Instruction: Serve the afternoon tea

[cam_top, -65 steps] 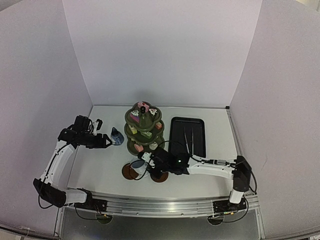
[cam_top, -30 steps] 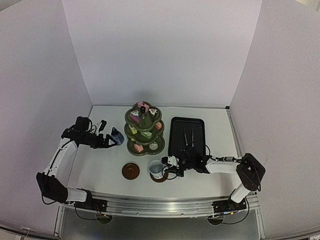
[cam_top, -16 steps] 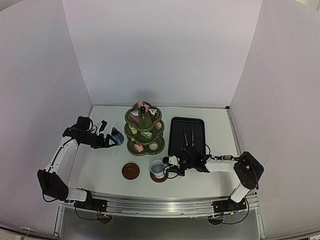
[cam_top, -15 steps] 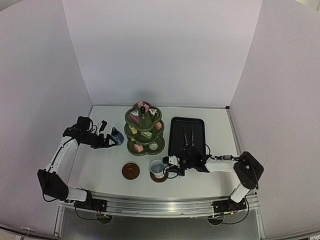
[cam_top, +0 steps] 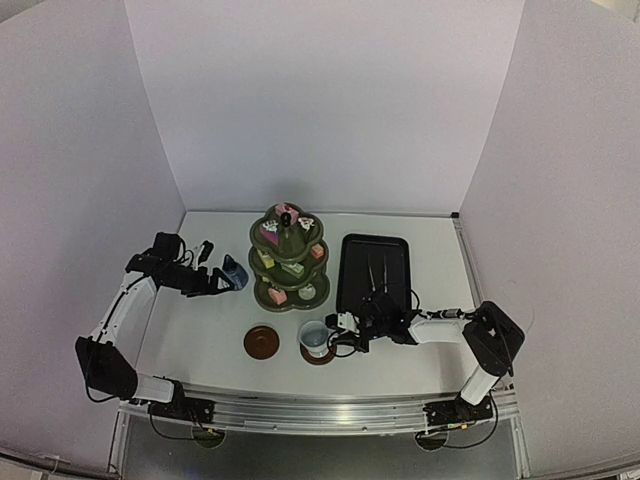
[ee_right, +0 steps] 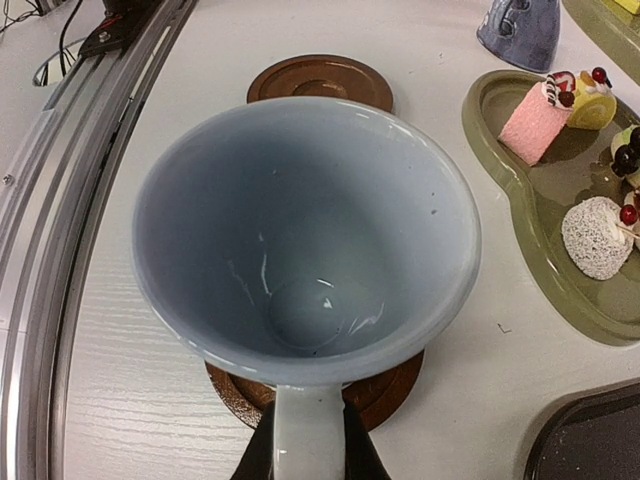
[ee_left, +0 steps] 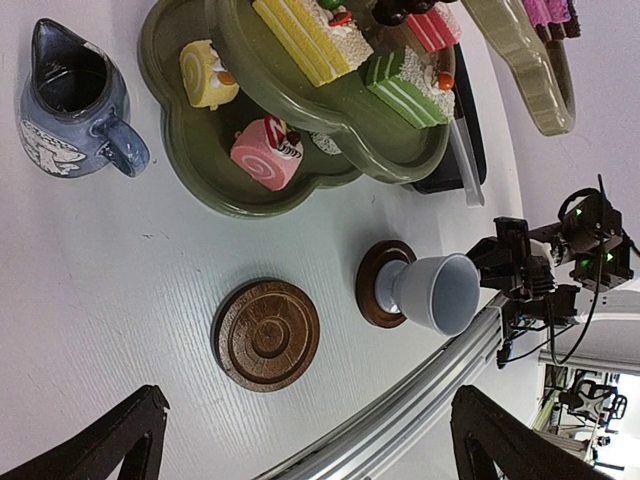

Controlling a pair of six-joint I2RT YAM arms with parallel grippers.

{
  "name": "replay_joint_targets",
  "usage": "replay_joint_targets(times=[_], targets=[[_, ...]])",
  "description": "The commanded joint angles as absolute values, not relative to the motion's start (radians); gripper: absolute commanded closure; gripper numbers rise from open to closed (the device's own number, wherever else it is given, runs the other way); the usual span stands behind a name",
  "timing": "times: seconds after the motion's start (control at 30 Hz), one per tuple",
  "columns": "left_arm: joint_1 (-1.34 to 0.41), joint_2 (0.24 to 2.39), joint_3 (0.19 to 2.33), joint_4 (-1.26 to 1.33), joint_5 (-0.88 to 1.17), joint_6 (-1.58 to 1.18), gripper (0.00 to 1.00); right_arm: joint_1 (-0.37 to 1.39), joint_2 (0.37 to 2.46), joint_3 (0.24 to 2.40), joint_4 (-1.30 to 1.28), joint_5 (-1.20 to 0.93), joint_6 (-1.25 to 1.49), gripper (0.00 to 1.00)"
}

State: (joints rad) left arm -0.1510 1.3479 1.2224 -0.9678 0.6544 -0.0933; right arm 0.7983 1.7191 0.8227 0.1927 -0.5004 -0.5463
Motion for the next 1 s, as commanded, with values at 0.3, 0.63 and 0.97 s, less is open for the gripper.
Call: replay_joint_targets(times=[0.3,0.63,0.97], targets=[[-0.137,1.359,1.277,-0.956,0.664,-0.072,0.01,0.791,1.723,0.824,0.189,-0.523,-0.600,0.81],[-0.130,1.365,1.278,-0.956,0.670,-0.071,0.00,0.791,1.709,0.828,0.160,-0.483,-0.615,0.75],[-0.128,1.365,1.270,-0.954,0.676,-0.071,0.01,0.791,1.678,0.836,0.127,-0.480,-0.625,0.92]])
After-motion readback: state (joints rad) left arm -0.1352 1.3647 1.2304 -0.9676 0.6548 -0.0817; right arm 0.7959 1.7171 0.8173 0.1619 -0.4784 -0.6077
